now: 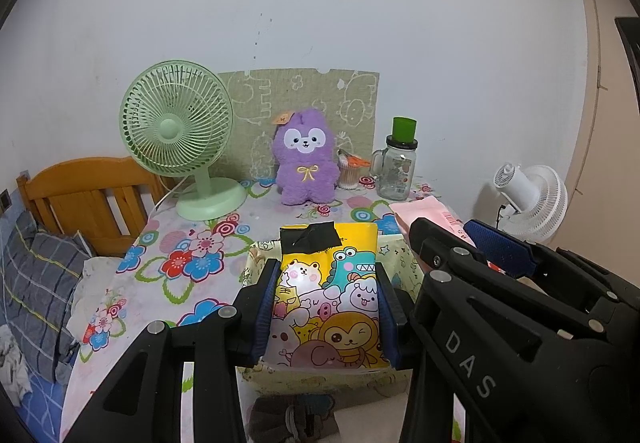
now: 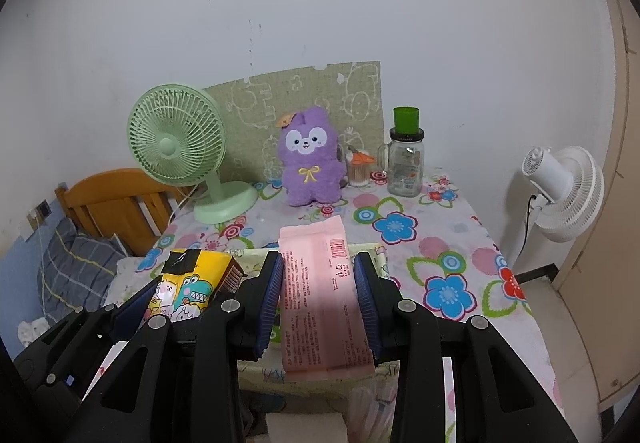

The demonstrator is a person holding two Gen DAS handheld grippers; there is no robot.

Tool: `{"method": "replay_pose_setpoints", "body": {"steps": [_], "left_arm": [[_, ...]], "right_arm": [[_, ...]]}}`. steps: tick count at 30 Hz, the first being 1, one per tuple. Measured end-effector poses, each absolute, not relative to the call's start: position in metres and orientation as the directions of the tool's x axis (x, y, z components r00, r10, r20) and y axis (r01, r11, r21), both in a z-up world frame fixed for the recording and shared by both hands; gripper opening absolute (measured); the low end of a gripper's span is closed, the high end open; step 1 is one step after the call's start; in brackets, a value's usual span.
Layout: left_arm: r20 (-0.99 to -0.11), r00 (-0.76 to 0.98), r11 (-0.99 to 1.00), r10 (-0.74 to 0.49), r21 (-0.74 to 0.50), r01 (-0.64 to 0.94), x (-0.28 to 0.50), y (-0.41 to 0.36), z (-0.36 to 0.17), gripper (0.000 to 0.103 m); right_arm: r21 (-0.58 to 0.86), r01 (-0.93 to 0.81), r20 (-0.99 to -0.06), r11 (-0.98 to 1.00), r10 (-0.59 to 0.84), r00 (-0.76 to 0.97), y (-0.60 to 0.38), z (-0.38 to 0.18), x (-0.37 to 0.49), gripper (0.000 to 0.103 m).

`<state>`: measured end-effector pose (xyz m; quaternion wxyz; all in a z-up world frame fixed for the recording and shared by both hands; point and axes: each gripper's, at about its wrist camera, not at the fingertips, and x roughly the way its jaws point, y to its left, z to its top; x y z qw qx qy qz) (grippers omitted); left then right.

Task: Organize soft objects
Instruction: 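Lift pink slip with right gripper while left gripper carries cartoon pack toward basket, then lower cartoon pack into basket with left gripper while right gripper lowers pink slip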

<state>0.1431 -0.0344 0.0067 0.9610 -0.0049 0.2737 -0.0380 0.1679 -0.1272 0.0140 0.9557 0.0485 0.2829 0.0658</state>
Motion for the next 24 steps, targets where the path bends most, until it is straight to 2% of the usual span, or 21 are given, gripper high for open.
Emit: {"method": "replay_pose_setpoints", "body": {"steps": [24], "left_arm": [[-0.605, 0.793, 0.997, -0.07, -0.021, 0.073, 0.202, -0.038, -0.034, 0.048]], "right_arm": [[0.158, -0.095, -0.614, 0.983, 0.173, 0.77, -0.13, -0.033, 0.231, 0.04]]}}
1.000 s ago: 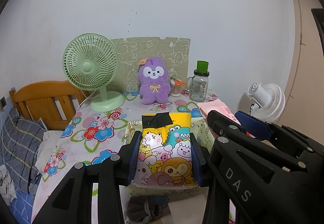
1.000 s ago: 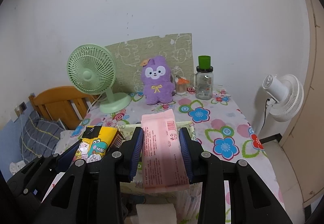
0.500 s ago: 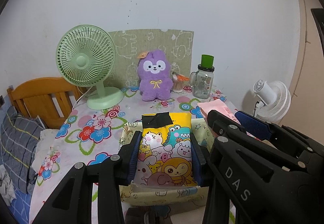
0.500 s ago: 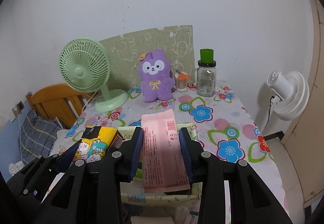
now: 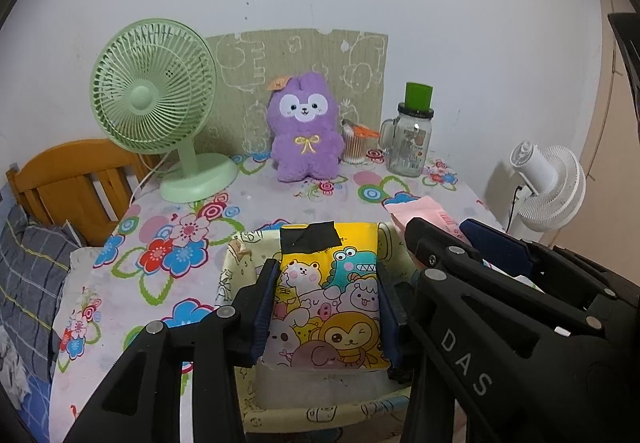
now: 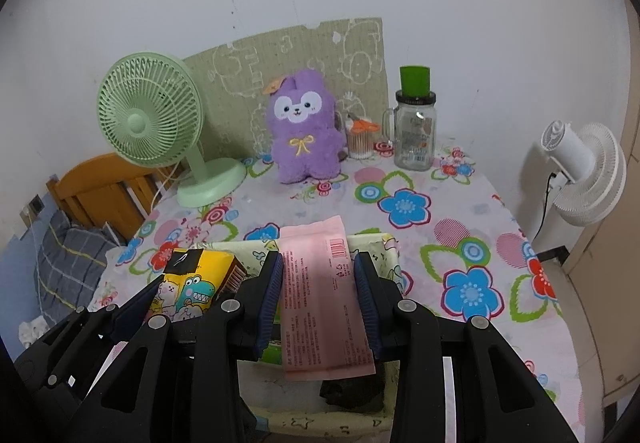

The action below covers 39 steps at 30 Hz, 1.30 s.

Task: Organize soft objects
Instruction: 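Lower cartoon pack into basket with left gripper while right gripper lowers pink slip, then open both grippers and lift them out of the basket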

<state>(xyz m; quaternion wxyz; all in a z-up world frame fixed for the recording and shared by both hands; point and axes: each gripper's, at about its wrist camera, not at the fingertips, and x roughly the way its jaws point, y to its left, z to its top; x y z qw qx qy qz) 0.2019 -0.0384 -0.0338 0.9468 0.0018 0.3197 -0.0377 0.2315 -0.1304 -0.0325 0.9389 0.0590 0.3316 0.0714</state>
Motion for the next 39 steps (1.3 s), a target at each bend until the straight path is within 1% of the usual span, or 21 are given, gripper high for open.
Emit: {"method": "replay_pose_setpoints", "body": {"steps": [5, 8, 9, 10, 11, 12, 21, 28, 32, 34, 35, 36, 39], "left_arm": [[-0.618, 0.784, 0.998, -0.056, -0.006, 0.067, 0.209, -0.04, -0.044, 0.049], [-0.634, 0.771, 0.998, -0.061, -0.013, 0.068, 0.214, -0.039, -0.051, 0.054], [-0.637, 0.768, 0.997, -0.064, -0.015, 0.07, 0.214, -0.039, -0.052, 0.062], [-0.64, 0.765, 0.997, -0.067, -0.018, 0.073, 0.215, -0.039, -0.054, 0.076], [-0.641, 0.765, 0.997, -0.068, -0.017, 0.074, 0.215, -0.039, -0.055, 0.08], [-0.64, 0.765, 0.997, -0.068, -0.015, 0.076, 0.215, -0.039, -0.056, 0.083], [-0.655, 0.753, 0.998, -0.061, -0.014, 0.068, 0.217, -0.035, -0.065, 0.084], [-0.655, 0.754, 0.998, -0.056, -0.013, 0.063, 0.217, -0.033, -0.067, 0.086], [-0.653, 0.755, 0.998, -0.052, -0.008, 0.061, 0.216, -0.031, -0.068, 0.087], [-0.65, 0.759, 0.998, -0.049, -0.005, 0.06, 0.215, -0.031, -0.068, 0.087], [-0.648, 0.76, 0.998, -0.048, -0.004, 0.06, 0.214, -0.031, -0.068, 0.087], [-0.645, 0.763, 0.998, -0.05, -0.005, 0.062, 0.213, -0.031, -0.068, 0.087], [-0.639, 0.767, 0.998, -0.061, -0.013, 0.068, 0.21, -0.03, -0.067, 0.089]], "right_arm": [[0.169, -0.104, -0.631, 0.98, 0.189, 0.753, -0.13, -0.045, 0.242, 0.04], [0.167, -0.105, -0.64, 0.98, 0.189, 0.745, -0.13, -0.05, 0.247, 0.04], [0.167, -0.106, -0.641, 0.98, 0.19, 0.744, -0.13, -0.051, 0.248, 0.04], [0.167, -0.106, -0.641, 0.98, 0.19, 0.744, -0.13, -0.052, 0.248, 0.04], [0.166, -0.107, -0.641, 0.98, 0.189, 0.744, -0.13, -0.052, 0.249, 0.04], [0.167, -0.108, -0.642, 0.98, 0.191, 0.742, -0.13, -0.053, 0.25, 0.04], [0.161, -0.135, -0.653, 0.978, 0.208, 0.729, -0.124, -0.062, 0.255, 0.04], [0.137, -0.169, -0.652, 0.976, 0.218, 0.726, -0.12, -0.064, 0.254, 0.041], [0.126, -0.171, -0.652, 0.977, 0.211, 0.729, -0.119, -0.064, 0.253, 0.045], [0.114, -0.171, -0.653, 0.979, 0.203, 0.73, -0.118, -0.064, 0.252, 0.053], [0.106, -0.167, -0.65, 0.98, 0.196, 0.734, -0.117, -0.064, 0.25, 0.062], [0.102, -0.167, -0.647, 0.981, 0.193, 0.737, -0.117, -0.063, 0.249, 0.069], [0.091, -0.166, -0.637, 0.982, 0.186, 0.748, -0.117, -0.061, 0.244, 0.073]]}}
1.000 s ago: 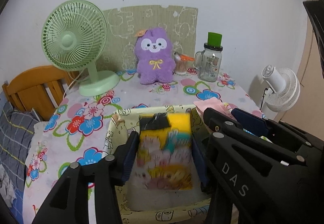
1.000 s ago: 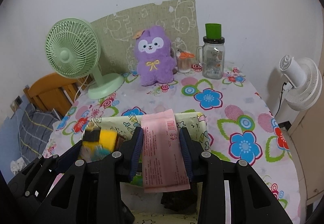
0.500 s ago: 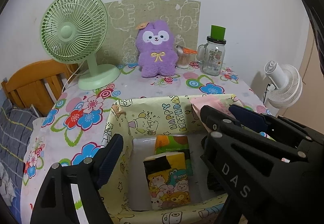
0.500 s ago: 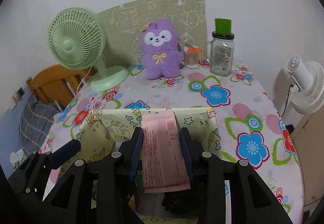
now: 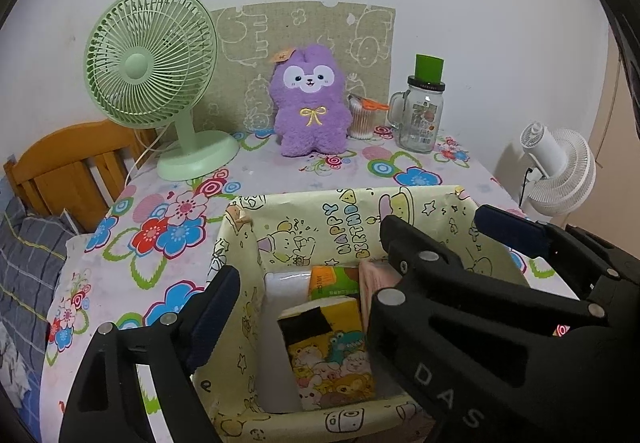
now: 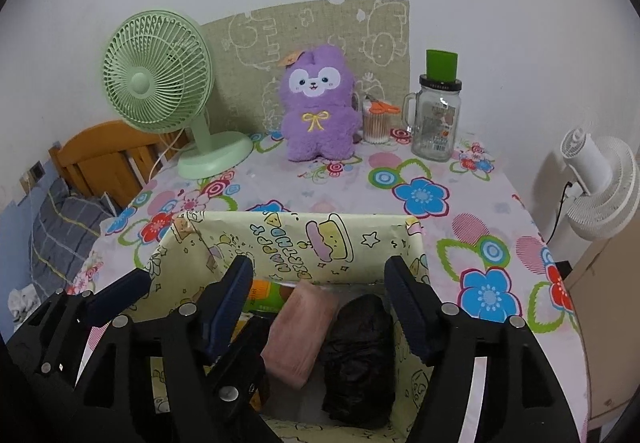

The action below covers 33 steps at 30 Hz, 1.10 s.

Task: Organize soft objects
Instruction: 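Open both grippers and lift them out of the basket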

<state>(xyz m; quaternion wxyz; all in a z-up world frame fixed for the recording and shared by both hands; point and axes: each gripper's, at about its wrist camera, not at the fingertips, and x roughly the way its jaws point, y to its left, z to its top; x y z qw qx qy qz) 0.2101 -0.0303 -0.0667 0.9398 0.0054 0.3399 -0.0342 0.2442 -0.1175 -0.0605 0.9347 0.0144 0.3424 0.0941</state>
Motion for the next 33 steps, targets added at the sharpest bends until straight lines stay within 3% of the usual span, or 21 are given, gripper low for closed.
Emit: {"method": "replay_pose_setpoints", "body": {"steps": [11, 33], "left_arm": [[-0.611, 0.788, 0.997, -0.068, -0.024, 0.067, 0.19, -0.027, -0.056, 0.091], [-0.561, 0.825, 0.997, -0.067, -0.018, 0.069, 0.142, -0.03, -0.036, 0.094]], "right_arm": [[0.105, -0.175, -0.614, 0.979, 0.202, 0.763, -0.118, -0.049, 0.224, 0.089], [0.067, -0.158, -0.556, 0.985, 0.169, 0.814, -0.121, -0.024, 0.171, 0.098]]}}
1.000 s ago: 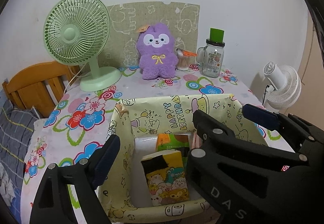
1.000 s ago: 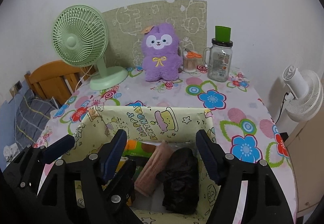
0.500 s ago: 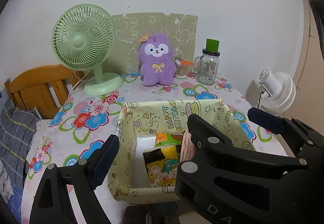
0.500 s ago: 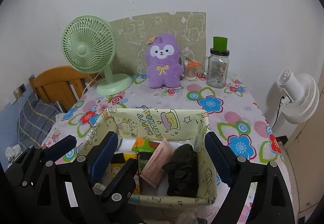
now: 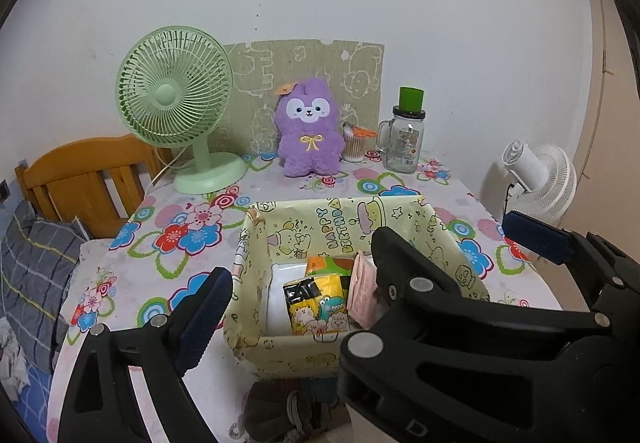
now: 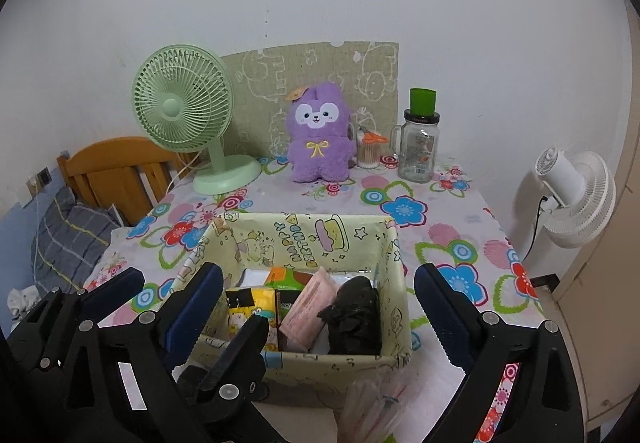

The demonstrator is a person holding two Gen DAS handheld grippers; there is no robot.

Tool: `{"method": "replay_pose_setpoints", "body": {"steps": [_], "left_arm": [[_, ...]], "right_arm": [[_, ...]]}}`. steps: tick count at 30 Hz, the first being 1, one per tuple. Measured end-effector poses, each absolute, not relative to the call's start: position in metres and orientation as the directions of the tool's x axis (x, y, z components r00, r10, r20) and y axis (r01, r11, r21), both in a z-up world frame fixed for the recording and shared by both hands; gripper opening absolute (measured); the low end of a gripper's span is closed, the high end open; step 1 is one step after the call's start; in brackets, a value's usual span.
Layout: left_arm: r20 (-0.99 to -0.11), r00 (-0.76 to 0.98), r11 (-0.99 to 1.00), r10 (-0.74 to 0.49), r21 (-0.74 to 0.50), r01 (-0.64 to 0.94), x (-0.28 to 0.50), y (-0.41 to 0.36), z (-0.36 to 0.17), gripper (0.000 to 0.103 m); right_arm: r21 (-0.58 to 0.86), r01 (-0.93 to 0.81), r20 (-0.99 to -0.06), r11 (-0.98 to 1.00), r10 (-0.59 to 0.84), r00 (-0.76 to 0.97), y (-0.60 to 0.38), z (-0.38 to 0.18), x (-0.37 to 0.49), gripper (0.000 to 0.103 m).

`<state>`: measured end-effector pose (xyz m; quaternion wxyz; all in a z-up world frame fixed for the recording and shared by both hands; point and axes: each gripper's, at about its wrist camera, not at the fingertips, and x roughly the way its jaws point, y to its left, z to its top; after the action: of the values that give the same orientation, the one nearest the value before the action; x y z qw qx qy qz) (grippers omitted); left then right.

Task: Organize soft objects
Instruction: 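Open both grippers and lift them out of the basket, then move both grippers back toward the white cloth and clear straw pack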

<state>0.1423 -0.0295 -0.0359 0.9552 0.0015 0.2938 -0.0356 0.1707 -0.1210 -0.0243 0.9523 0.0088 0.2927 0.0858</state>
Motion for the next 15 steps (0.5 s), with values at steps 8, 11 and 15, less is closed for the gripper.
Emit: {"method": "replay_pose_setpoints", "body": {"steps": [8, 11, 15], "left_arm": [[-0.543, 0.836, 0.997, -0.073, -0.017, 0.076, 0.125, -0.032, -0.032, 0.094], [-0.539, 0.839, 0.997, -0.072, -0.017, 0.075, 0.118, -0.033, -0.031, 0.094], [-0.532, 0.843, 0.997, -0.074, -0.016, 0.077, 0.108, -0.035, -0.03, 0.094]], "right_arm": [[0.063, -0.155, -0.548, 0.986, 0.163, 0.821, -0.124, -0.02, 0.153, 0.099], [0.069, -0.152, -0.548, 0.986, 0.165, 0.82, -0.126, -0.019, 0.146, 0.099], [0.076, -0.153, -0.544, 0.985, 0.17, 0.822, -0.128, -0.018, 0.135, 0.099]]}}
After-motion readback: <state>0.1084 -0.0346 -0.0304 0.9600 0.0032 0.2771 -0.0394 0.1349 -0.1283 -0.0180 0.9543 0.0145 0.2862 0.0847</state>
